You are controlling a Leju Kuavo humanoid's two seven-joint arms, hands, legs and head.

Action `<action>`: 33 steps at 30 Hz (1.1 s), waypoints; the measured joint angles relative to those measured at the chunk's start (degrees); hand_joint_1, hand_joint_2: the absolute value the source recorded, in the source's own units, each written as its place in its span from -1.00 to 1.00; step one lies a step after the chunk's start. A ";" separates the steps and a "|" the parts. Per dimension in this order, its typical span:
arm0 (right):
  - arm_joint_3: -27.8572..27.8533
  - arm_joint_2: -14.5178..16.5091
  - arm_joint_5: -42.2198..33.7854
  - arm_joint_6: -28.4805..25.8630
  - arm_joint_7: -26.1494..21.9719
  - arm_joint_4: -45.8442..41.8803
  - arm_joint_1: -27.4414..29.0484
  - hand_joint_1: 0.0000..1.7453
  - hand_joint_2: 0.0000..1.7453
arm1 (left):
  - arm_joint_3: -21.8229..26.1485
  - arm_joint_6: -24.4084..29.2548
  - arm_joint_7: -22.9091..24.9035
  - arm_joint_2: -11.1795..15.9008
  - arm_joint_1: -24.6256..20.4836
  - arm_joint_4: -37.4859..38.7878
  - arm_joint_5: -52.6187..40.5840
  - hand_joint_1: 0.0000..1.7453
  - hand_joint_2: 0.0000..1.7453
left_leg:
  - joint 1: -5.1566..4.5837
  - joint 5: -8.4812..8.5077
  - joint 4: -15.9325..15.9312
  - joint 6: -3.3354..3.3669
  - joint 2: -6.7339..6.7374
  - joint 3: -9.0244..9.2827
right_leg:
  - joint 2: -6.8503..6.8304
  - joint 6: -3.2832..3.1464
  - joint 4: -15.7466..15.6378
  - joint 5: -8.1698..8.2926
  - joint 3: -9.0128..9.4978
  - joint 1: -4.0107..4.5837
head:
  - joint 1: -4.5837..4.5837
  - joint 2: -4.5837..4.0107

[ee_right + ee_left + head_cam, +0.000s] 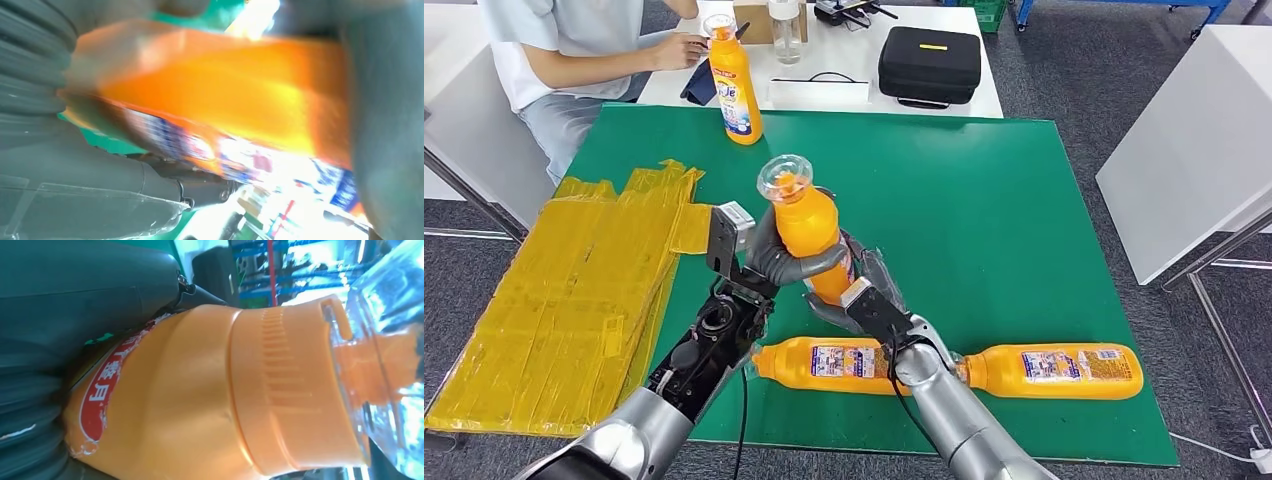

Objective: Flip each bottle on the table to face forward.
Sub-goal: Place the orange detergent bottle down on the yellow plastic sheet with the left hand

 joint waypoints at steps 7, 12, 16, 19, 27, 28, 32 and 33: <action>-0.13 -3.01 0.17 -1.50 0.85 -13.45 5.51 -1.00 1.00 | 2.92 7.17 -0.67 1.14 0.55 -3.58 -2.33 1.00 1.00 | 0.01 -0.02 0.00 -0.04 0.02 -0.01 | 0.01 -0.01 0.00 -0.01 -0.04 0.01 | 0.00 0.00; -0.64 -5.84 -0.35 -3.56 1.82 -24.06 9.68 -1.00 1.00 | 4.07 28.08 -2.07 2.37 1.55 -7.73 -23.65 1.00 1.00 | 0.00 -0.02 0.00 -0.03 -0.01 -0.03 | 0.00 0.00 0.00 -0.01 -0.04 0.00 | -0.01 0.00; -1.02 -8.07 -0.42 -5.04 3.12 -31.30 12.09 -1.00 1.00 | 4.36 39.02 -0.97 3.32 1.82 -9.32 -40.63 1.00 1.00 | 0.00 -0.02 0.00 -0.02 -0.12 -0.05 | -0.02 0.02 0.00 -0.04 -0.03 -0.01 | 0.00 0.00; -1.05 -9.22 -0.38 -5.32 3.35 -34.73 12.97 -1.00 1.00 | 4.34 41.51 -0.37 3.74 1.79 -9.46 -44.52 1.00 1.00 | -0.01 -0.02 0.00 -0.02 -0.10 -0.05 | -0.01 0.03 -0.01 -0.03 -0.03 -0.01 | 0.00 0.00; -1.05 -10.64 -0.45 -6.38 3.39 -38.36 13.82 -1.00 1.00 | 5.99 45.84 7.74 4.53 0.96 -8.50 -74.59 1.00 1.00 | 0.01 0.01 0.00 -0.02 -0.06 -0.04 | -0.01 0.02 -0.01 -0.02 -0.04 0.00 | 0.00 0.00; -1.05 -10.69 -0.49 -6.35 3.49 -38.58 13.62 -1.00 1.00 | 5.38 45.87 13.10 5.20 -0.42 -6.34 -83.61 1.00 1.00 | 0.01 0.03 0.00 -0.03 -0.06 -0.04 | -0.01 0.01 -0.01 -0.01 -0.06 0.00 | 0.00 0.00; -1.03 -10.46 0.33 -4.68 4.28 -39.25 11.92 -1.00 1.00 | -5.33 42.24 35.90 9.09 -9.66 10.31 -97.84 1.00 1.00 | 0.00 0.09 -0.01 -0.13 0.08 0.02 | 0.11 -0.08 0.00 0.13 -0.06 0.00 | 0.00 0.00; -1.03 -10.38 0.87 -4.19 4.48 -39.52 11.75 -1.00 1.00 | -8.06 40.47 37.10 10.06 -11.28 14.07 -97.28 1.00 1.00 | 0.00 0.09 -0.01 -0.14 0.15 0.05 | 0.17 -0.11 0.01 0.16 -0.06 0.01 | -0.01 0.00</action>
